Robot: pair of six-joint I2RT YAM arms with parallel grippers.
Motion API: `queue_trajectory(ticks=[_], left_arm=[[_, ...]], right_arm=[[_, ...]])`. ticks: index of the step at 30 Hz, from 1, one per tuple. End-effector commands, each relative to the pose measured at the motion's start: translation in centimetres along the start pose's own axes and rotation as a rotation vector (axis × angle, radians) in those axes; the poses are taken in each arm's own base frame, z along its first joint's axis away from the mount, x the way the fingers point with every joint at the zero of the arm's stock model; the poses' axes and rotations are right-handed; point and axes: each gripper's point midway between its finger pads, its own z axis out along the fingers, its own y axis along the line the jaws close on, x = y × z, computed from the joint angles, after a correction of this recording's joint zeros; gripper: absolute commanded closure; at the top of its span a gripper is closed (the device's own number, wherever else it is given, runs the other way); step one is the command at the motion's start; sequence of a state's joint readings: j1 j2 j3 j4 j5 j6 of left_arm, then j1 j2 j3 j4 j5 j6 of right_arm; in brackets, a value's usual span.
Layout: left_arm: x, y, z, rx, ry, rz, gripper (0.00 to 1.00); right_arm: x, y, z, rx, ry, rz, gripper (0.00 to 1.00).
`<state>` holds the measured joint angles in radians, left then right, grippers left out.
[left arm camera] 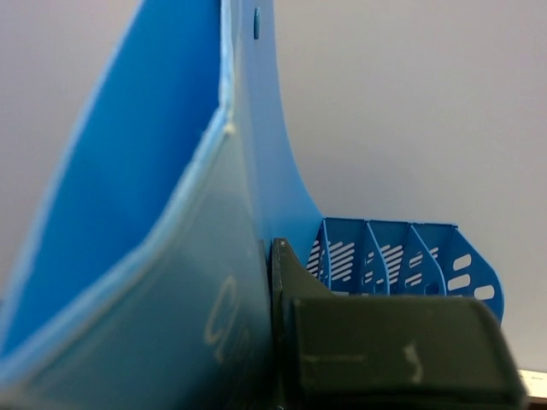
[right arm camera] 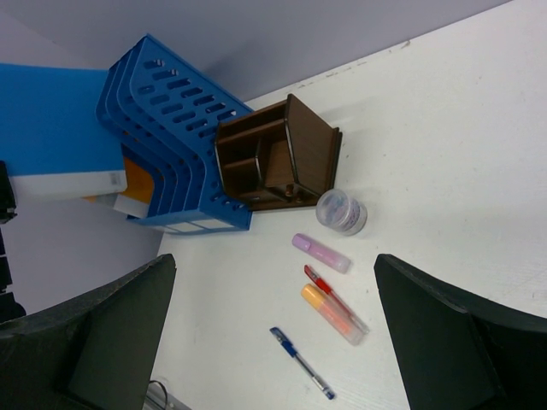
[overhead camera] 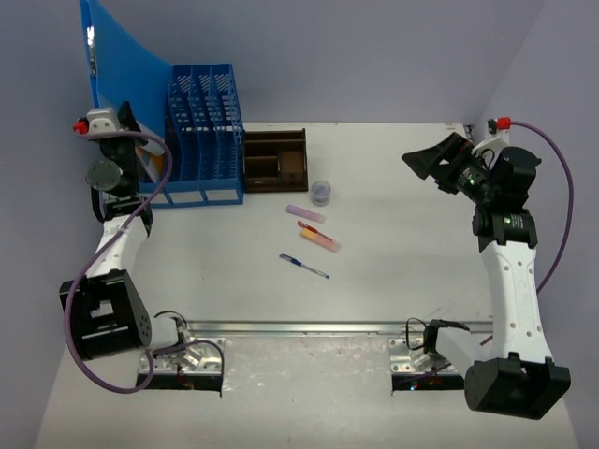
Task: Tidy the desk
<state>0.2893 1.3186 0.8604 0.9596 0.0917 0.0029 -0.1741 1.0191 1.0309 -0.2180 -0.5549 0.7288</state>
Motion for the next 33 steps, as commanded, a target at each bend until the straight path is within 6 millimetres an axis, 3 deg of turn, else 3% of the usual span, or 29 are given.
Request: queue_trajectory(ticks=[1,12,21,33], left_arm=[[-0.2,-0.2,-0.6,0.016,0.009,0.007,1.0],[1.1,-0.2,-1.5,0.017,0.05,0.004,1.0],[2.6,-0.6,0.4,0.066,0.07,0.04,1.0],[6.6,-0.3,2.5,0.084,0.159,0.064,1.0]], right_arm=[[-1.1,1.4,-0.4,-0.044,-0.04,-0.058,0.01],[-0.9,1.3,-0.6,-0.04,-0.038,-0.063,0.01],[-0.8,1.1,-0.5,-0.035,-0.035,-0.066,0.01],[-0.9,1.2,-0.6,-0.033,-0.03,-0.085,0.01]])
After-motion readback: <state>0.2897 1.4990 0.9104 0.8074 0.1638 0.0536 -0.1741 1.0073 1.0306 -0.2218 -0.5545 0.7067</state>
